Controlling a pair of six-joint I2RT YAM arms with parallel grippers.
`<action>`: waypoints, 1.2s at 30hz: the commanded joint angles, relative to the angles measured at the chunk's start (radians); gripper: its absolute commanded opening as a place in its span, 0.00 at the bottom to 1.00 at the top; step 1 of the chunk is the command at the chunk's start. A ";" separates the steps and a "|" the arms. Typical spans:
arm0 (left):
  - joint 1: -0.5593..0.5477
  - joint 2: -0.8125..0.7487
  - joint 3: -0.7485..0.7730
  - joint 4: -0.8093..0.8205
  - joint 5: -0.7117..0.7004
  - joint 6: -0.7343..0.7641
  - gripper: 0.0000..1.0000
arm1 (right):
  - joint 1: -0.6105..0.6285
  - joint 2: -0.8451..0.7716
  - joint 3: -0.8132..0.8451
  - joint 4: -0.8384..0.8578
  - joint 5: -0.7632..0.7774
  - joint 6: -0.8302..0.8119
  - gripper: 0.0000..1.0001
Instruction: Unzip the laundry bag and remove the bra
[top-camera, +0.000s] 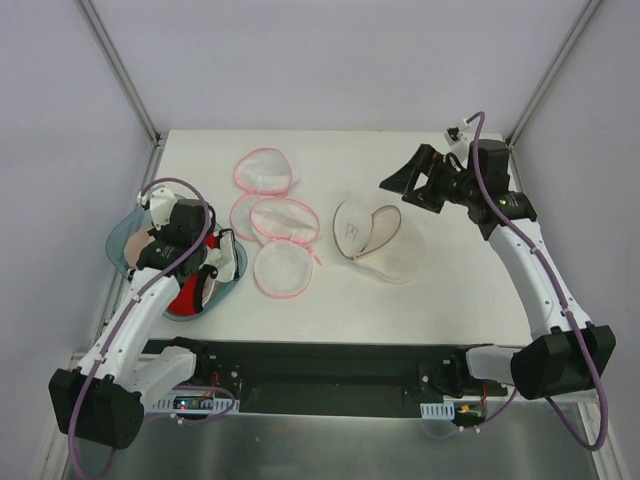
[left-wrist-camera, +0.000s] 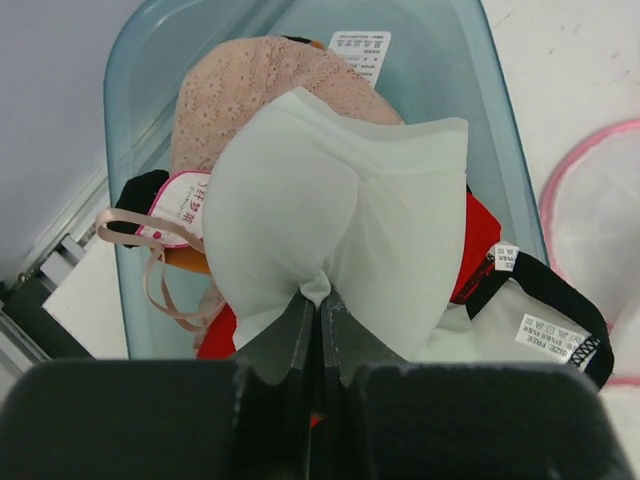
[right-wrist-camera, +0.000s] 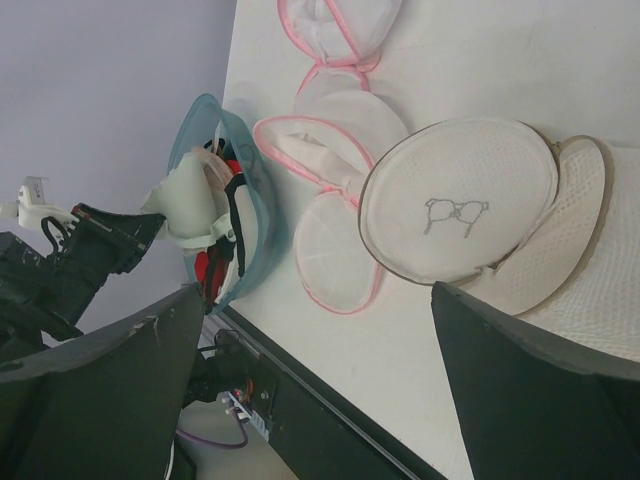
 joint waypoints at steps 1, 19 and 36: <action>0.072 0.049 -0.006 -0.057 0.041 -0.142 0.00 | 0.005 0.005 -0.005 0.035 -0.010 -0.006 1.00; 0.207 0.270 0.074 -0.080 0.167 -0.168 0.13 | 0.005 0.034 0.006 0.055 -0.044 0.009 1.00; 0.207 0.172 0.263 -0.161 0.233 -0.009 0.89 | 0.007 0.032 0.006 0.047 -0.036 0.012 1.00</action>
